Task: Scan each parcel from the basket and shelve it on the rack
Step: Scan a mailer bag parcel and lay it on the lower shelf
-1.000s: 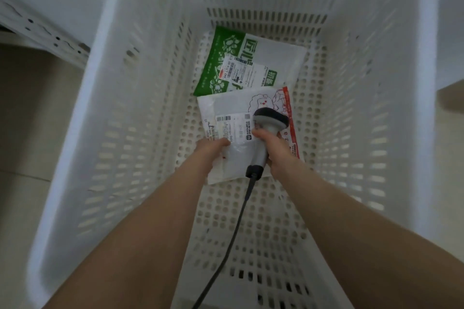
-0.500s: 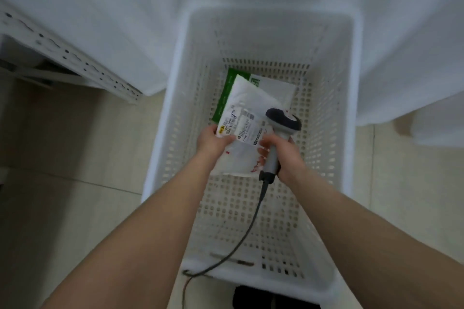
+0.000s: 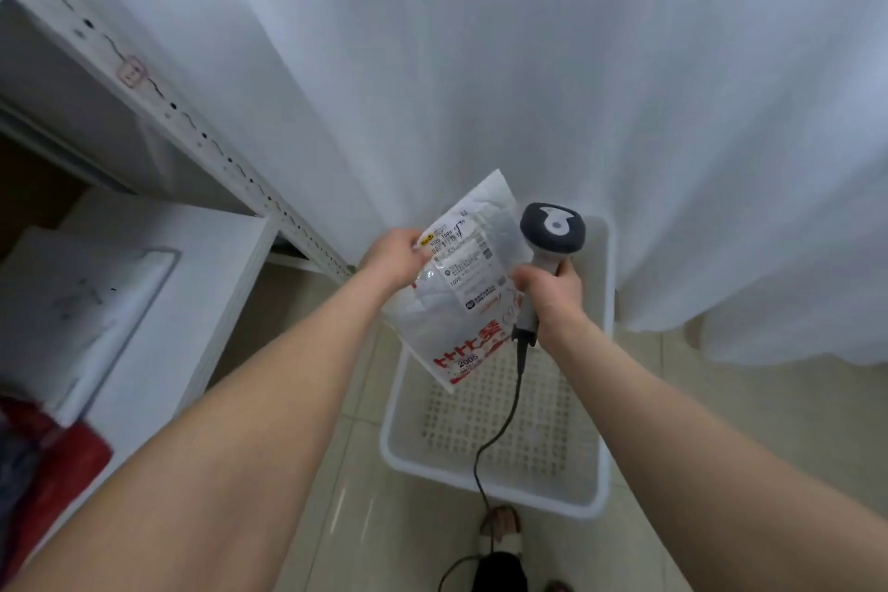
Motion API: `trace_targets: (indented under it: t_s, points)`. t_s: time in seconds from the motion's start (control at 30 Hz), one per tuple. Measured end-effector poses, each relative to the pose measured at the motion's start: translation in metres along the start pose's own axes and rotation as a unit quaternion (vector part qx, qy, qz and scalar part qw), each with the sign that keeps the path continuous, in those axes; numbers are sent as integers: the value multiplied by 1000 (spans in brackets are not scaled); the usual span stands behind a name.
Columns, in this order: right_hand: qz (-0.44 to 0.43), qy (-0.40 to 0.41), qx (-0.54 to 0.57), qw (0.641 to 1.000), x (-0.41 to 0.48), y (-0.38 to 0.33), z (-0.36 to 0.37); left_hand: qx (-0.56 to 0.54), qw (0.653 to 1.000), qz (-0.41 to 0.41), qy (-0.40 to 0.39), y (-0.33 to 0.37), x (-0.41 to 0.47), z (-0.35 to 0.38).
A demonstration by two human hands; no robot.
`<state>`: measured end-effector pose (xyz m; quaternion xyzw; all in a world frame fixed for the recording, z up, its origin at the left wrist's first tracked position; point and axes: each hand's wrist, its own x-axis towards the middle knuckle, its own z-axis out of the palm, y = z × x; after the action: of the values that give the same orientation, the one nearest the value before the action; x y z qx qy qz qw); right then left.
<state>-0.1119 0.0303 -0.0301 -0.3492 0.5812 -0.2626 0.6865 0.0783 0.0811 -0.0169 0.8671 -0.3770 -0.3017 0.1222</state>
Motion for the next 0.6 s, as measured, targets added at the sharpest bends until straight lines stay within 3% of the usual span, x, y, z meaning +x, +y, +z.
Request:
trace_targets:
  t_s: [0.13, 0.4, 0.6]
  points:
    - [-38, -15, -2, 999, -51, -35, -3, 85, 996, 27, -11, 16, -56, -60]
    - [-30, -91, 37, 995, -173, -45, -28, 66, 995, 72, -22, 31, -201, -134]
    - [-18, -107, 34, 993, -253, -49, -19, 58, 994, 80, 44, 33, -290, -189]
